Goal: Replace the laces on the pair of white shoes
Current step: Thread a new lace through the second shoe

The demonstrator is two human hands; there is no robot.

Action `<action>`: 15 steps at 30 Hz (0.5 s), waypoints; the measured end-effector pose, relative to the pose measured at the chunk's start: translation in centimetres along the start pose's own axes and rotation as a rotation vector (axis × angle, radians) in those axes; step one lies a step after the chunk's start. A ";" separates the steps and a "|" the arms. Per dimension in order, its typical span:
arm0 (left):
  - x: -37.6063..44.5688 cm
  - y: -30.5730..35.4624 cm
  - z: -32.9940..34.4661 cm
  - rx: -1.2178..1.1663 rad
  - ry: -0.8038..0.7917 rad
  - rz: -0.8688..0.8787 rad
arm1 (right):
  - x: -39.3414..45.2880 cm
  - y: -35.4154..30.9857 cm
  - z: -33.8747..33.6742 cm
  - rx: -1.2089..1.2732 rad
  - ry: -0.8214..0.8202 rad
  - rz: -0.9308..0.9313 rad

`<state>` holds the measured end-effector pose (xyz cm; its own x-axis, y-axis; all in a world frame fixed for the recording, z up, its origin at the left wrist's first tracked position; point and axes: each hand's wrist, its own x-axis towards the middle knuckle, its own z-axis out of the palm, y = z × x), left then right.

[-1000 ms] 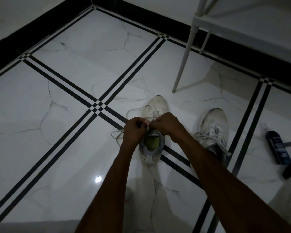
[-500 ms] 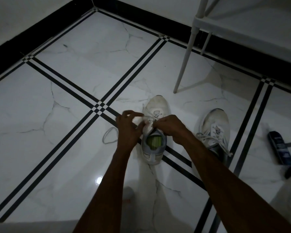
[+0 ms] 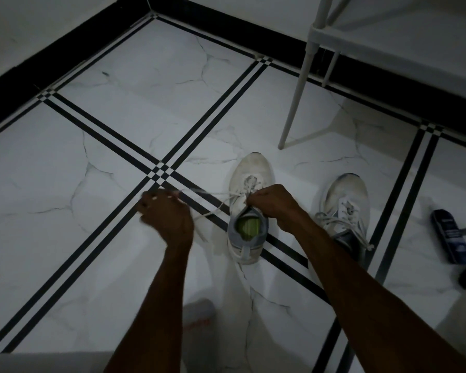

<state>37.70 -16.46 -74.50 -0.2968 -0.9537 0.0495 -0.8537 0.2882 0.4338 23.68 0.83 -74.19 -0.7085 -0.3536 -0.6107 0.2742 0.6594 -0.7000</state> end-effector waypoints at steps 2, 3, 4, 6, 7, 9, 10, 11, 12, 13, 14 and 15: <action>-1.4 1.3 1.1 -0.172 -0.129 0.312 | 0.2 0.0 0.1 0.018 -0.005 0.008; -2.2 2.2 1.6 -0.222 -0.208 0.429 | 0.1 0.0 0.1 0.022 -0.004 0.013; -2.8 2.8 2.2 -0.241 -0.273 0.506 | 0.1 0.0 0.0 0.026 -0.003 0.013; -3.5 3.3 2.9 -0.240 -0.362 0.550 | 0.1 0.0 0.0 0.038 -0.003 0.013; -3.6 3.5 2.9 -0.226 -0.381 0.541 | 0.0 0.1 -0.1 0.041 -0.001 0.013; -3.1 3.4 2.4 -0.159 -0.338 0.439 | 0.2 0.1 -0.1 0.049 0.004 0.011; -2.6 3.0 2.1 -0.092 -0.279 0.331 | 0.2 0.2 -0.1 0.054 0.001 0.009; -1.9 2.4 1.5 -0.022 -0.213 0.195 | 0.2 0.2 0.0 0.054 0.002 0.009; -1.2 1.8 1.1 0.024 -0.160 0.063 | 0.2 0.2 0.1 0.047 0.008 0.007; -0.7 1.1 0.8 0.035 -0.137 -0.041 | 0.2 0.2 0.1 0.036 0.013 0.002; -0.4 0.6 0.6 0.000 -0.131 -0.087 | 0.2 0.2 0.1 0.023 0.018 -0.003; -0.3 0.4 0.7 -0.069 -0.127 -0.045 | 0.2 0.2 0.1 0.012 0.018 -0.005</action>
<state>37.15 -15.96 -74.94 -0.3141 -0.9457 -0.0838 -0.8373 0.2343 0.4939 23.65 0.81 -74.54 -0.7218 -0.3447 -0.6001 0.2782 0.6495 -0.7077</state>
